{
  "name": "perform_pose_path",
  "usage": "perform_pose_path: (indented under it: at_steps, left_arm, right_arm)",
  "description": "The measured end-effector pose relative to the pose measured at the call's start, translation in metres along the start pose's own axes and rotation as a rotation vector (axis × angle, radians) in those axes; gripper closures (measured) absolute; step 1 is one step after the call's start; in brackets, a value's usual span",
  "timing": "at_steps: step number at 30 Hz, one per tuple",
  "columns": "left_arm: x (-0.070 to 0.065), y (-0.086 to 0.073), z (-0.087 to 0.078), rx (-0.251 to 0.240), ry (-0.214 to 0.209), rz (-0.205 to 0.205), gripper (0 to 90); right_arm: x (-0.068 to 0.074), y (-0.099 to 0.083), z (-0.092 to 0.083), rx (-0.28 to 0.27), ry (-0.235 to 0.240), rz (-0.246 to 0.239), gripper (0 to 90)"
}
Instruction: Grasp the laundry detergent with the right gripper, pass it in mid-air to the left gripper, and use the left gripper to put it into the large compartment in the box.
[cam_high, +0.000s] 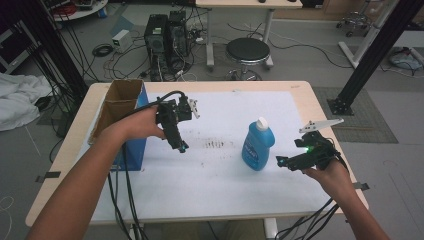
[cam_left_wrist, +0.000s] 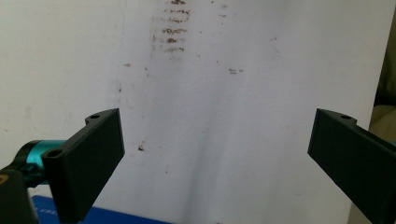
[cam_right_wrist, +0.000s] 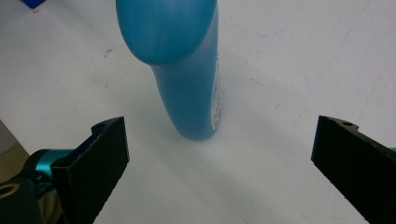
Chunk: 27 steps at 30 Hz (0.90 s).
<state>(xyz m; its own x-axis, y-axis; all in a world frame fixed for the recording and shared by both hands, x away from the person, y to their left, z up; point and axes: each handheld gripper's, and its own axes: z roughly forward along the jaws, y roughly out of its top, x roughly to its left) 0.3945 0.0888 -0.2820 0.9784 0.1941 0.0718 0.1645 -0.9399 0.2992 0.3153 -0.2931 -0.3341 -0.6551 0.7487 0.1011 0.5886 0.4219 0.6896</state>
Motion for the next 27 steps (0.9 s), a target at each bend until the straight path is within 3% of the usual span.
perform_pose_path:
  at_steps: [11, 27]
  left_arm:
    - [-0.001, 0.002, 0.003, 0.002, -0.002, 0.006, 3.6]
    - [0.000, 0.001, 0.006, 0.007, 0.000, 0.004, 3.7]
  right_arm:
    - [0.009, -0.008, 0.009, -0.101, 0.011, 0.017, 3.1]
    - [0.017, -0.008, 0.030, -0.159, 0.013, 0.000, 3.1]
